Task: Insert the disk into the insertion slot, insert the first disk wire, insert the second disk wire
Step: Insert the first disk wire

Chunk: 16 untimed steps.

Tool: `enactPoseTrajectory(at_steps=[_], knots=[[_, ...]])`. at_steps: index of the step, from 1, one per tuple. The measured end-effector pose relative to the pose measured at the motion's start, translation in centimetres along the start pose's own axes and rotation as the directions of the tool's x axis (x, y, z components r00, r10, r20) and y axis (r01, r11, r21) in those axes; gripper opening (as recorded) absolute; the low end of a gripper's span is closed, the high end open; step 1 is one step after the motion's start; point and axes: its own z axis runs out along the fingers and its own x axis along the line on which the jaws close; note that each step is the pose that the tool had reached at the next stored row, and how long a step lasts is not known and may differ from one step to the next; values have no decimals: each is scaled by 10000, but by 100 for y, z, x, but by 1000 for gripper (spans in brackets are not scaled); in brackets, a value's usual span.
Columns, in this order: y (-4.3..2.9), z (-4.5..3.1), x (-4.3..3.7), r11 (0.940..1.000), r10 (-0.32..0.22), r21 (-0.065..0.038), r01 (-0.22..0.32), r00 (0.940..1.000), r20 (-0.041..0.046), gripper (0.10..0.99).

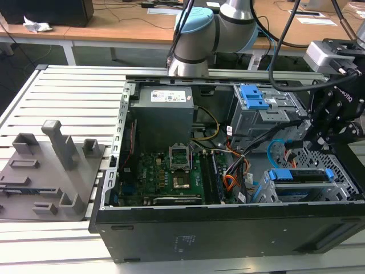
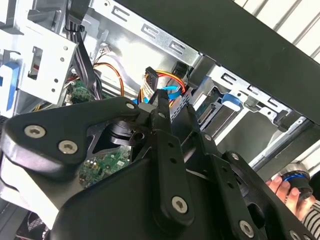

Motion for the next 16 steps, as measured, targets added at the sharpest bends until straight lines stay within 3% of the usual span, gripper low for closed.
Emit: enactPoseTrajectory(at_steps=[8, 16], knots=[[-2, 64, -11, 10000, 1, 0, -1, 10000, 1, 302], [1, 64, -183, 10000, 1, 0, -1, 10000, 1, 302]])
